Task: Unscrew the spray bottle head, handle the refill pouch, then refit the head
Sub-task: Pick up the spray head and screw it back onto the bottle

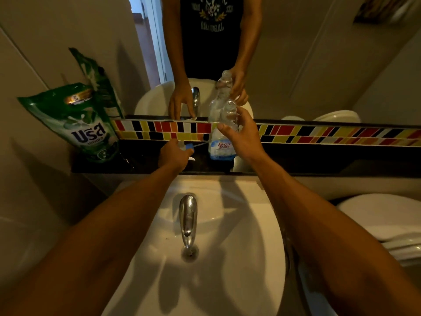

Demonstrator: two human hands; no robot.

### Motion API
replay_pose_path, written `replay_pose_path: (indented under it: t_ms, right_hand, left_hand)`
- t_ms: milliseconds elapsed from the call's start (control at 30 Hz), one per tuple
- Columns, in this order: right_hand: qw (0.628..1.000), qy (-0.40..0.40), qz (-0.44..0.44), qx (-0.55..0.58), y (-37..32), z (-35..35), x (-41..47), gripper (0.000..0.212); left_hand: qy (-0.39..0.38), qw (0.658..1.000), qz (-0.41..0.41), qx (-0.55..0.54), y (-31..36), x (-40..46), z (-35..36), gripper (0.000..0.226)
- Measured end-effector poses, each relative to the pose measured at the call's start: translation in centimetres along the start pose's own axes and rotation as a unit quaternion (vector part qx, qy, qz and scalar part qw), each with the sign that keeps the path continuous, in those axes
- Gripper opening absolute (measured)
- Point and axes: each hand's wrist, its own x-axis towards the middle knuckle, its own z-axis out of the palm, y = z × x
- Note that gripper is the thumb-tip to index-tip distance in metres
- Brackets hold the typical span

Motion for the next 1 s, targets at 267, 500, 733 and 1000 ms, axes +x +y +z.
replay_pose_path:
  t_ms: [267, 500, 733, 1000]
  right_hand:
    - [0.998, -0.06, -0.008, 0.009, 0.2, -1.2, 0.9, 0.045]
    - [0.998, -0.039, -0.037, 0.014, -0.6, -2.1, -0.7, 0.044]
    - [0.999, -0.039, -0.033, -0.007, -2.4, -2.4, -3.5, 0.043]
    - [0.998, -0.024, -0.023, -0.046, -4.4, -2.4, -7.5, 0.031]
  left_hand:
    - [0.045, 0.998, -0.033, 0.018, -1.1, 1.0, 1.4, 0.048]
    - [0.059, 0.995, -0.025, -0.073, -1.0, 0.0, -1.5, 0.037]
    - [0.094, 0.992, 0.054, -0.071, 0.8, -0.9, -9.4, 0.038]
    - [0.131, 0.983, 0.097, -0.082, 3.6, -3.0, -17.8, 0.047]
